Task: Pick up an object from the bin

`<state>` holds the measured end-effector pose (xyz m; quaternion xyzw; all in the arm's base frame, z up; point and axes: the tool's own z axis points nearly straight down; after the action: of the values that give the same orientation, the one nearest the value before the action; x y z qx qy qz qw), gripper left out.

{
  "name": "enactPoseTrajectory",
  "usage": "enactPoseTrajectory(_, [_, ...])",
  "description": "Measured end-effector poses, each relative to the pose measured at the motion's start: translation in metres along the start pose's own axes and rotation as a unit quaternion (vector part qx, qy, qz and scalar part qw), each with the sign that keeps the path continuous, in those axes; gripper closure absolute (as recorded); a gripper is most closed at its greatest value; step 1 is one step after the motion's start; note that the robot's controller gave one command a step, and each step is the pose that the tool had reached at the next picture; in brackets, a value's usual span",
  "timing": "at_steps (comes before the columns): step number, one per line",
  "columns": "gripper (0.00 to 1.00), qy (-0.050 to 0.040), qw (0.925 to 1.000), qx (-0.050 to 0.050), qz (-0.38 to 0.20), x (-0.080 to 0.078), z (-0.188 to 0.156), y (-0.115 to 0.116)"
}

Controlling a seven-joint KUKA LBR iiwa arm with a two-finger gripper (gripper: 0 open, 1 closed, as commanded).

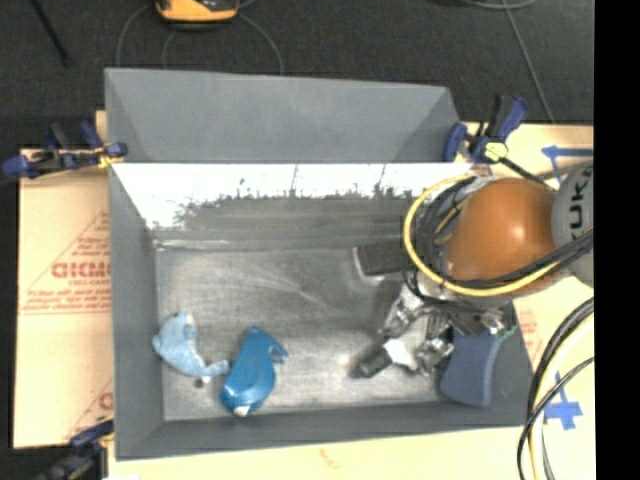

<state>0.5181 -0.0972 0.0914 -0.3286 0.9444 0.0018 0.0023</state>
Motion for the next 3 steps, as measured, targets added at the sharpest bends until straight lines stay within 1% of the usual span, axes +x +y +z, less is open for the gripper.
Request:
enactPoseTrajectory(1, [1.00,0.0008,1.0000,0.000,0.000,0.000,-0.008,-0.001])
enactPoseTrajectory(2, [1.00,0.0027,1.0000,-0.002,0.001,0.001,-0.023,0.001])
enactPoseTrajectory(3, [1.00,0.0023,1.0000,0.000,0.002,0.001,-0.041,0.000])
